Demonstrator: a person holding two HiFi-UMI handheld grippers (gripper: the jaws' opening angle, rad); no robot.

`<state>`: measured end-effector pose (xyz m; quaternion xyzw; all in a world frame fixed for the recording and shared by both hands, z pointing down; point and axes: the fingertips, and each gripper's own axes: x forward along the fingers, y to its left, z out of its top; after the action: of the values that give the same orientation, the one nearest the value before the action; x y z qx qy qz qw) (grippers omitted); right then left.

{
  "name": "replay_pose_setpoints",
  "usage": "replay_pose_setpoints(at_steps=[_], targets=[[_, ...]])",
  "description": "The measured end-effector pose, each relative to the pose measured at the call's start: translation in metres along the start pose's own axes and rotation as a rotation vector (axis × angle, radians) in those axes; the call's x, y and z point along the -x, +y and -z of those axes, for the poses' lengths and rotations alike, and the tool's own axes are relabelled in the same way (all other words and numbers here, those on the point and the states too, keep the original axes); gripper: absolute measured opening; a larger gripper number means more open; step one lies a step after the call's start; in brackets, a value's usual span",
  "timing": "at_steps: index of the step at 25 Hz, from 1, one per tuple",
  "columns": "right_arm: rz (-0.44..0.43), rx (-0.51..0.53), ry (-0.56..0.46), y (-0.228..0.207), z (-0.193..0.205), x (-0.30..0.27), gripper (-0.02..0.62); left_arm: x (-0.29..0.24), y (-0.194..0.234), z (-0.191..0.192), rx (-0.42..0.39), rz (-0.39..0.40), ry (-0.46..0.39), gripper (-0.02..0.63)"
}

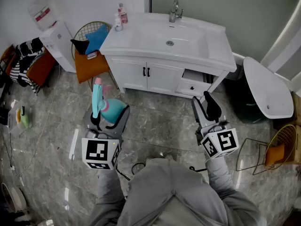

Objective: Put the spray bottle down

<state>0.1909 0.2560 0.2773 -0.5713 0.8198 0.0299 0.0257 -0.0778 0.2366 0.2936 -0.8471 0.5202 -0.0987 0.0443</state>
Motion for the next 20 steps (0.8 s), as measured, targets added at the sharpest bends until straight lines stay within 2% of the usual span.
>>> replay_pose_setpoints(at_steps=[15, 20], targets=[[-0.009, 0.002, 0.008, 0.000, 0.006, -0.017, 0.172, -0.011, 0.011, 0.006, 0.012, -0.010, 0.002, 0.408], [-0.007, -0.026, -0.003, 0.000, 0.005, -0.022, 0.172, -0.013, 0.016, 0.006, 0.012, -0.014, 0.000, 0.408]])
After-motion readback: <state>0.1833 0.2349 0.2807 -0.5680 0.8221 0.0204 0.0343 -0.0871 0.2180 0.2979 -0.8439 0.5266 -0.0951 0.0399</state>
